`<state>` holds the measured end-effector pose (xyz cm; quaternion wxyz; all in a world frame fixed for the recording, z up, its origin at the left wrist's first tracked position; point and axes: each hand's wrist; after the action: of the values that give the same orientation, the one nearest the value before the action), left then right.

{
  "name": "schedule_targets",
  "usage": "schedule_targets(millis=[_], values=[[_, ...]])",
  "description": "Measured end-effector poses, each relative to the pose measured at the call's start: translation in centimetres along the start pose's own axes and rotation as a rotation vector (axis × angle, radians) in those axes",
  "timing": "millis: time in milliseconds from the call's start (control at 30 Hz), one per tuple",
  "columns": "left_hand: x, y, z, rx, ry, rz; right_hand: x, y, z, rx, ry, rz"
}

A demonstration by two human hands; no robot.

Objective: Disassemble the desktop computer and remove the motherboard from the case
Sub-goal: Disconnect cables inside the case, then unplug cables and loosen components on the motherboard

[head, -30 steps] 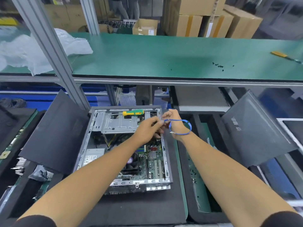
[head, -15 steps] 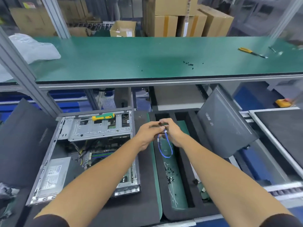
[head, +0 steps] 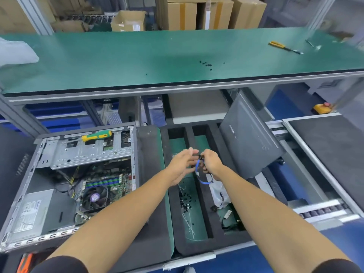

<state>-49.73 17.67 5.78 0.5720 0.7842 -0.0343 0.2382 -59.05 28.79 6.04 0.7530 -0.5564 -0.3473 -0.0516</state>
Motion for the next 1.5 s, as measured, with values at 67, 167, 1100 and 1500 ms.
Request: schedule_targets(millis=[67, 167, 1100, 1500], values=[[-0.3, -0.8, -1.2, -0.020, -0.056, 0.000, -0.9, 0.7, 1.4, 0.145, 0.077, 0.087], [-1.0, -2.1, -2.8, -0.241, -0.059, -0.058, -1.8, 2.1, 3.2, 0.281, 0.099, 0.181], [-0.8, -10.6, -8.1, -1.107, -0.160, 0.137, -0.6, 8.8, 8.2, 0.855, 0.090, -0.115], [1.8, 1.2, 4.0, -1.907, 0.167, -0.479, -0.1, 0.6, -5.5, 0.898, 0.055, 0.246]])
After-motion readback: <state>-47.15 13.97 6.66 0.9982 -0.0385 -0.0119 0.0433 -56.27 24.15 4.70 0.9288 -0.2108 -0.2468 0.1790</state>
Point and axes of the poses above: each hand's wrist, its own x-axis away from the middle knuckle, its own z-axis out of the back of the hand, y = z × x, and after that the axes turned 4 degrees about -x, right-handed
